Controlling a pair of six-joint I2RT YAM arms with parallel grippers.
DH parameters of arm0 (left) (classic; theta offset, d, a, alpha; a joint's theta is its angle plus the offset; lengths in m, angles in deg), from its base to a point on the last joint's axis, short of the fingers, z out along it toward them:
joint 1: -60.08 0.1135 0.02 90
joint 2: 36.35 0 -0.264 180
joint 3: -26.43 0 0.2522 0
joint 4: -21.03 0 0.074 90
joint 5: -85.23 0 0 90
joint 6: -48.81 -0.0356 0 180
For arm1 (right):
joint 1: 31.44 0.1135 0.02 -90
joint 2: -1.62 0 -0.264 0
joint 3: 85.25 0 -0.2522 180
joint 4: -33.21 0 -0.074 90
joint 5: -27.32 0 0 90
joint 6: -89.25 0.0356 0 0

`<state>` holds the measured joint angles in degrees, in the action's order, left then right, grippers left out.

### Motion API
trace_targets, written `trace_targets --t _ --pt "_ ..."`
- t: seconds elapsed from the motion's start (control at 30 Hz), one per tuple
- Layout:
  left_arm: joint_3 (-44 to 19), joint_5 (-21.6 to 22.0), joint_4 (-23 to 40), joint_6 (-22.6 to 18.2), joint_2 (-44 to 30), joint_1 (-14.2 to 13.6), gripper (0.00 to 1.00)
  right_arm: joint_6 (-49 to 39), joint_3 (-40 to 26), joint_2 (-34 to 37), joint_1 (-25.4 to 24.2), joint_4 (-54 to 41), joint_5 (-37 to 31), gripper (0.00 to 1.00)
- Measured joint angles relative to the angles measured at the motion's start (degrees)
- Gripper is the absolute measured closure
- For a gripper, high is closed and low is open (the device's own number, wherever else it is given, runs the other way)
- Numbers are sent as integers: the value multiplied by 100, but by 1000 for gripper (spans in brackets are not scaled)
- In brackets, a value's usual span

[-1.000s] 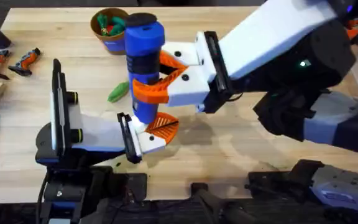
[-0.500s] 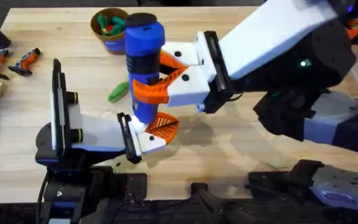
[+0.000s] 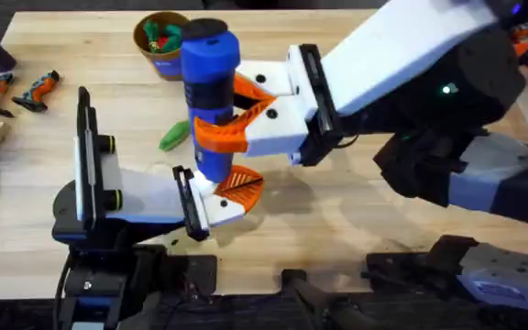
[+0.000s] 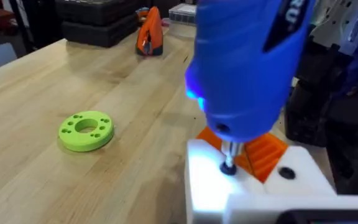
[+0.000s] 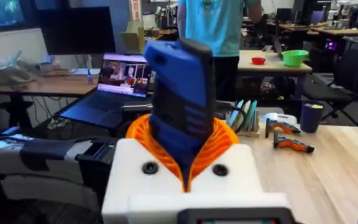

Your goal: Pick up the gripper from the table and insert it into the empty holder that is missing its gripper. Then pick up a screw, insert it into the mounting hole, and use the screwdriver to tighten it. Finally, clean up the table by picking up the vegetable and placing it into the bucket.

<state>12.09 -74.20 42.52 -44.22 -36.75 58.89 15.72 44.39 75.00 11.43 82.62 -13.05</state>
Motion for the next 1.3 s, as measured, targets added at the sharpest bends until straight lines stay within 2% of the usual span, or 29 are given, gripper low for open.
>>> trace_targets --t 1.0,1.17,1.3 --pt "0 1 0 0 0 0 989 -65 -15 2 9 -48 2 976" --pt "0 2 0 0 0 0 989 -135 -523 2 -61 -994 93 976" --pt "0 2 -2 0 0 0 989 -362 -1364 2 -261 -1910 404 976"
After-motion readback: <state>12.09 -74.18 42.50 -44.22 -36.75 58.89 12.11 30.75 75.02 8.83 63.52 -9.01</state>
